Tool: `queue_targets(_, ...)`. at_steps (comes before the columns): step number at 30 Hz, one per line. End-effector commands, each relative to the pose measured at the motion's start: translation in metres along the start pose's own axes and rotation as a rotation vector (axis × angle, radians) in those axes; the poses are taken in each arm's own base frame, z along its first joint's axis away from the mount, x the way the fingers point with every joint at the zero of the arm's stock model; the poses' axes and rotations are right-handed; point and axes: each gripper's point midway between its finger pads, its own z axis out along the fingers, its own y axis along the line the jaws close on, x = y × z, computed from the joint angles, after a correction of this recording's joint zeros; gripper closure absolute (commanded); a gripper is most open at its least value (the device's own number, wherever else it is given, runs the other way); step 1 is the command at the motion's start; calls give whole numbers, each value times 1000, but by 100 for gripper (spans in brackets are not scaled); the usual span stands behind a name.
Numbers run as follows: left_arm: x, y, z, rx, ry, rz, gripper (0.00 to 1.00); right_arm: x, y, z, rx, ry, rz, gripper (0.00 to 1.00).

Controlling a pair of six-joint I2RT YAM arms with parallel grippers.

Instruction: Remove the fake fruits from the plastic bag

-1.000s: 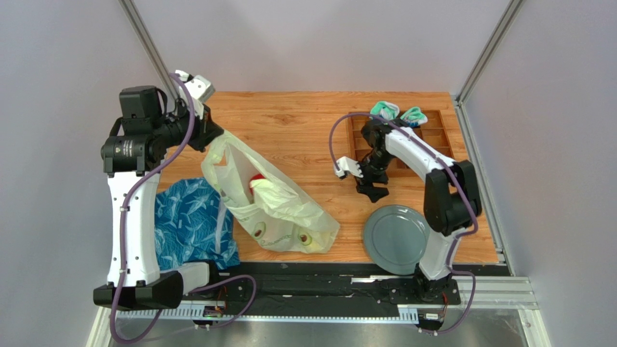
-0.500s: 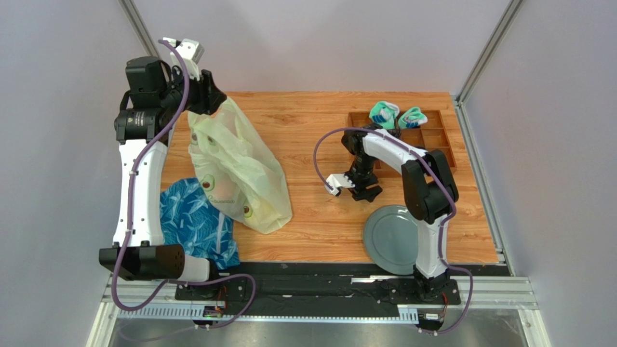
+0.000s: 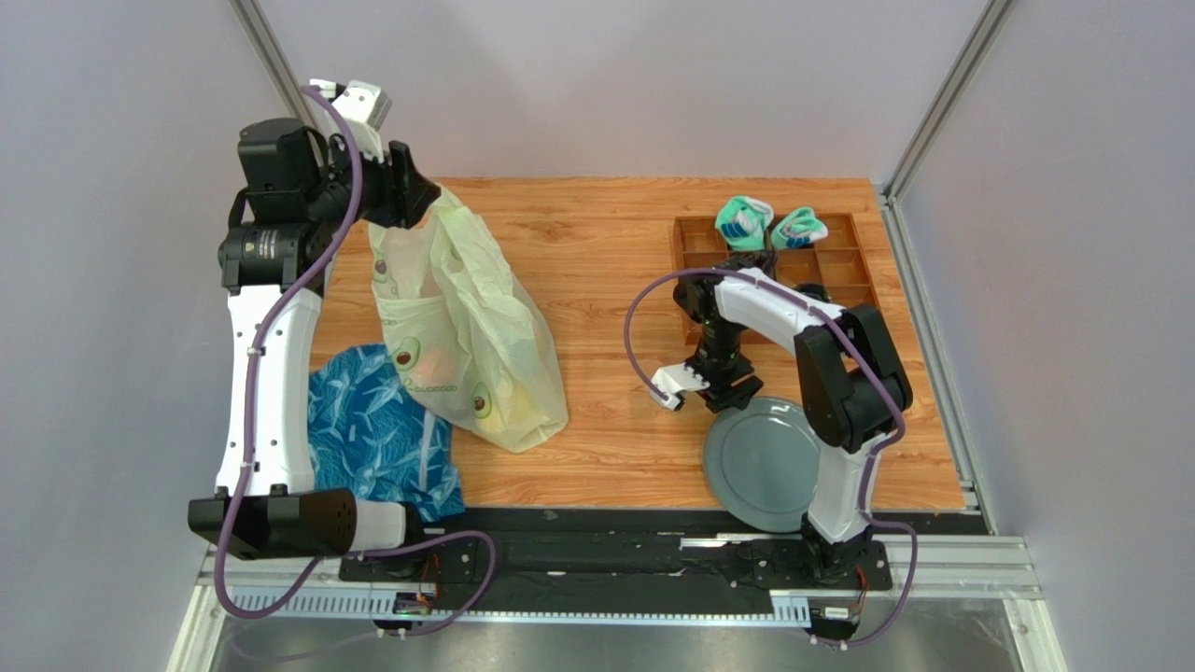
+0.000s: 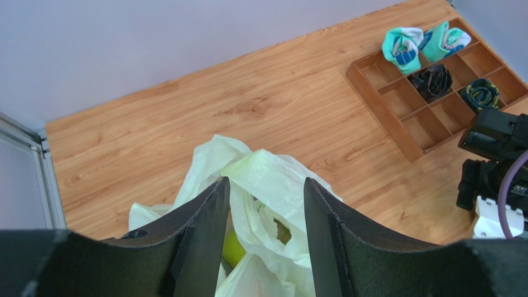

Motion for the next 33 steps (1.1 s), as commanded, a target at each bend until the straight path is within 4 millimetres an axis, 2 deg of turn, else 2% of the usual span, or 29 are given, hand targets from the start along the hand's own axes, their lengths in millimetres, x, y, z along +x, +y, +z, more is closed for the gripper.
queue_targets(1,-1,-3,-9,-4,-23,23,43,-25,88,-17,-295,-56,-8,44)
queue_targets(4,2,-5,-9,8,-18,19,43,-26,96,-6,-361,-51,28,53)
queue_targets(11,7,-6,-10,11,-5,28,43,-29,98,8,-446,-42,80,69)
queue_targets(15,12,-6,-11,10,2,31,43,-40,77,6,-405,-71,101,84)
queue_targets(16,12,-7,-12,10,-1,32,43,-44,62,0,-361,-78,97,93)
queue_targets(18,15,-8,-11,12,6,27,43,-56,48,1,-348,-95,117,96)
queue_targets(19,15,-9,-12,15,4,26,43,-61,32,-6,-302,-101,111,98)
queue_targets(22,16,-10,-14,20,5,21,43,-79,5,-10,-252,-135,108,100)
queue_targets(24,16,-11,-15,21,4,24,43,-88,-7,-8,-246,-158,120,99)
queue_targets(26,17,-11,-15,17,8,24,43,-98,-19,-11,-220,-190,121,94)
queue_targets(27,17,-10,-16,14,8,24,43,-102,-21,-7,-231,-201,144,78)
queue_targets(29,18,-8,-16,-4,13,15,41,-112,-33,-14,-200,-248,184,56)
queue_targets(30,17,-7,-19,-17,12,14,31,-115,-35,-17,-194,-257,239,32)
queue_targets(32,19,-1,-26,-72,28,16,18,-121,-41,-30,-156,-309,295,11)
queue_targets(33,22,6,-33,-131,41,23,17,-125,-47,-45,-113,-340,342,5)
